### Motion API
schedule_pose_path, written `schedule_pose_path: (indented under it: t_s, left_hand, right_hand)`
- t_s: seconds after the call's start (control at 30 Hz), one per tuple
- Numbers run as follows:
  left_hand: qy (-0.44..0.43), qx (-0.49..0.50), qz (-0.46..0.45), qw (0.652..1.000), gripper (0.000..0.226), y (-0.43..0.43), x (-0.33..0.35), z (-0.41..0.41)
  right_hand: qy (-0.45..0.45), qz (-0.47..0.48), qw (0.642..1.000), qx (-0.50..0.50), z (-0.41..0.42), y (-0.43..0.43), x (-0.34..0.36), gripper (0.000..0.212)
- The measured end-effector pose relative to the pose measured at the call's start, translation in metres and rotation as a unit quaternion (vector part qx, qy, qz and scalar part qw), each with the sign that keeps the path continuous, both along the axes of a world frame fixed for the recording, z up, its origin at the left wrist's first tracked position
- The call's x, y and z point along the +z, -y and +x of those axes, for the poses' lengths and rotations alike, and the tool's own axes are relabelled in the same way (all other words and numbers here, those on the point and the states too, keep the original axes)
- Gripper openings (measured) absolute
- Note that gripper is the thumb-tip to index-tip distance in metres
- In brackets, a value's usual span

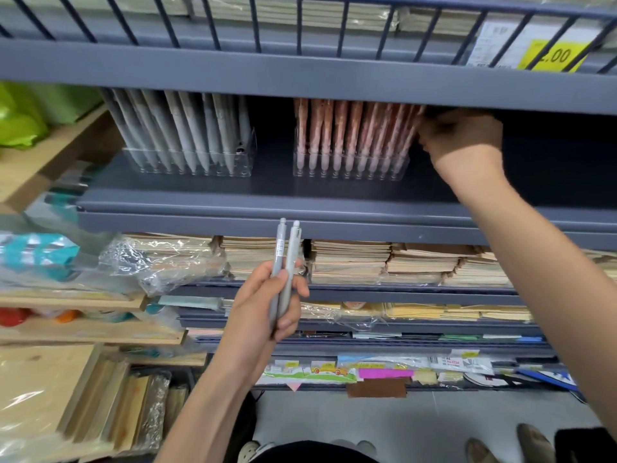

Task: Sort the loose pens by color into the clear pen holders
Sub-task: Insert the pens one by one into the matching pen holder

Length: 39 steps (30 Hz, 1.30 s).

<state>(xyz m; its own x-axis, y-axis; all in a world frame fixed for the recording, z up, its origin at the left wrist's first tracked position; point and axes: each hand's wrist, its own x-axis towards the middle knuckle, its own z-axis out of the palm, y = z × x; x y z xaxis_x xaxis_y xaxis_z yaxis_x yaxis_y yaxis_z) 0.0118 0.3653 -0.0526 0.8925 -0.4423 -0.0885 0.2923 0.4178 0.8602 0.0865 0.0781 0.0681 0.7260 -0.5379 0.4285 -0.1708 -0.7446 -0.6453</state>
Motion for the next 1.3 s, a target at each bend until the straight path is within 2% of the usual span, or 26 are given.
schedule_pose_path:
  t_s: [0.07, 0.13, 0.2, 0.27, 0.4, 0.57, 0.7, 0.8, 0.87, 0.97, 1.03, 1.2, 1.3]
  left_hand:
    - [0.028, 0.0, 0.018, 0.999, 0.021, -0.01, 0.001, 0.003]
    - [0.058, -0.003, 0.041, 0.997, 0.022, -0.02, 0.002, 0.006]
    - [0.078, -0.007, 0.058, 0.995, 0.028, -0.03, 0.002, 0.01]
    - [0.092, -0.012, 0.068, 0.993, 0.033, -0.04, 0.002, 0.014]
    - [0.092, -0.03, 0.057, 0.994, 0.03, -0.06, 0.0, 0.018]
    - [0.098, -0.057, 0.053, 0.992, 0.023, -0.078, -0.001, 0.024]
    - [0.066, -0.016, 0.041, 0.997, 0.02, -0.087, -0.006, 0.033]
    - [0.07, -0.001, 0.062, 0.996, 0.025, -0.097, -0.01, 0.038]
    - [0.064, -0.003, 0.062, 0.996, 0.028, -0.104, -0.011, 0.04]
    - [0.048, 0.006, 0.06, 0.997, 0.031, -0.11, -0.011, 0.046]
    - [0.036, 0.007, 0.049, 0.998, 0.029, -0.113, -0.012, 0.05]
    - [0.03, 0.019, 0.039, 0.999, 0.024, -0.119, -0.009, 0.055]
    - [0.047, 0.023, 0.066, 0.996, 0.025, -0.121, -0.006, 0.056]
  right_hand:
    - [0.106, 0.013, 0.994, -0.016, -0.015, -0.02, 0.002, 0.02]
    - [0.129, 0.053, 0.989, 0.041, -0.026, -0.05, 0.0, 0.011]
    - [0.05, 0.07, 0.989, 0.116, -0.037, -0.084, -0.009, 0.012]
    - [-0.022, 0.099, 0.973, 0.209, -0.051, -0.12, -0.021, 0.012]
    - [-0.102, 0.137, 0.933, 0.316, -0.062, -0.167, -0.04, 0.015]
    - [-0.094, 0.267, 0.91, 0.304, -0.059, -0.19, -0.047, 0.015]
    - [0.018, 0.34, 0.909, 0.238, -0.042, -0.189, -0.034, 0.015]
    - [0.139, 0.307, 0.93, 0.148, -0.023, -0.184, -0.02, 0.008]
    - [0.196, 0.241, 0.948, 0.071, -0.01, -0.183, -0.013, 0.016]
    - [0.188, 0.17, 0.967, -0.001, 0.011, -0.181, -0.008, 0.011]
    - [0.165, 0.158, 0.973, -0.005, 0.026, -0.182, -0.01, 0.027]
    - [0.156, 0.18, 0.966, 0.096, 0.049, -0.189, -0.01, 0.02]
    - [0.111, 0.111, 0.982, 0.104, 0.06, -0.189, -0.009, 0.03]
